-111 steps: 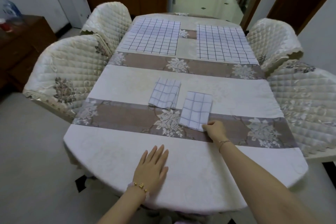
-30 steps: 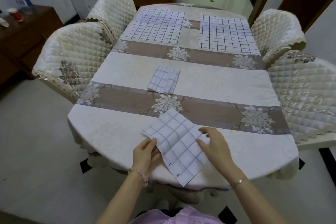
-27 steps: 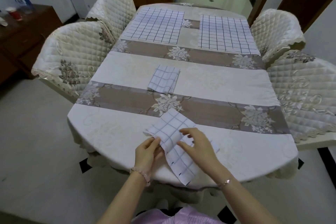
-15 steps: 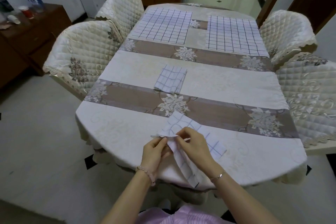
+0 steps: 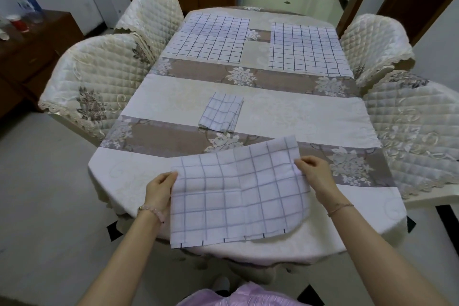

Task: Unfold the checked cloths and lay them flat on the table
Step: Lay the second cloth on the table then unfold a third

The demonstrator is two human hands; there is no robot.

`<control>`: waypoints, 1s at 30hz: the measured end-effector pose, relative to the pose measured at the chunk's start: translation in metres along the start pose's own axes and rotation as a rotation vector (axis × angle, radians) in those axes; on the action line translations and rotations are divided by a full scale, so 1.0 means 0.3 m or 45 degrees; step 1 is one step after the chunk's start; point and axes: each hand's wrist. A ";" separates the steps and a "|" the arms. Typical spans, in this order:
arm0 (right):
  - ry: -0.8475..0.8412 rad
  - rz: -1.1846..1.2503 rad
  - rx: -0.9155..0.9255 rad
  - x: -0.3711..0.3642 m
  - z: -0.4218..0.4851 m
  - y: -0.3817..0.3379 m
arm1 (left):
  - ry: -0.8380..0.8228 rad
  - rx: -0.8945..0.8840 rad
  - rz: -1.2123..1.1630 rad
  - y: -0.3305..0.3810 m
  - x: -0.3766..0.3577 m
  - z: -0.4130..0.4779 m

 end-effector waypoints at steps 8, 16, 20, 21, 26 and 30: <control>-0.076 -0.052 -0.285 0.035 -0.008 0.109 | 0.038 0.072 0.171 -0.065 -0.002 0.083; -0.121 0.004 -0.397 0.104 -0.169 0.241 | 0.261 -0.165 0.639 -0.065 -0.019 0.026; -0.107 0.132 -0.430 0.095 -0.231 0.259 | -0.038 -0.731 1.070 -0.087 -0.126 -0.129; -0.090 0.229 -0.472 0.087 -0.244 0.273 | -0.273 -0.841 1.116 -0.110 -0.156 -0.166; -0.087 0.648 -0.627 0.005 -0.340 0.309 | -0.942 -1.139 1.382 -0.205 -0.283 -0.275; -0.100 0.660 -0.617 -0.067 -0.396 0.286 | -0.980 -1.116 1.548 -0.259 -0.296 -0.280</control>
Point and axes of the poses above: each hand's wrist, its own z-axis towards the middle knuckle, its own x-axis out of the back of the hand, y = z × x, and after that the axes turned 3 degrees about -x, right-handed
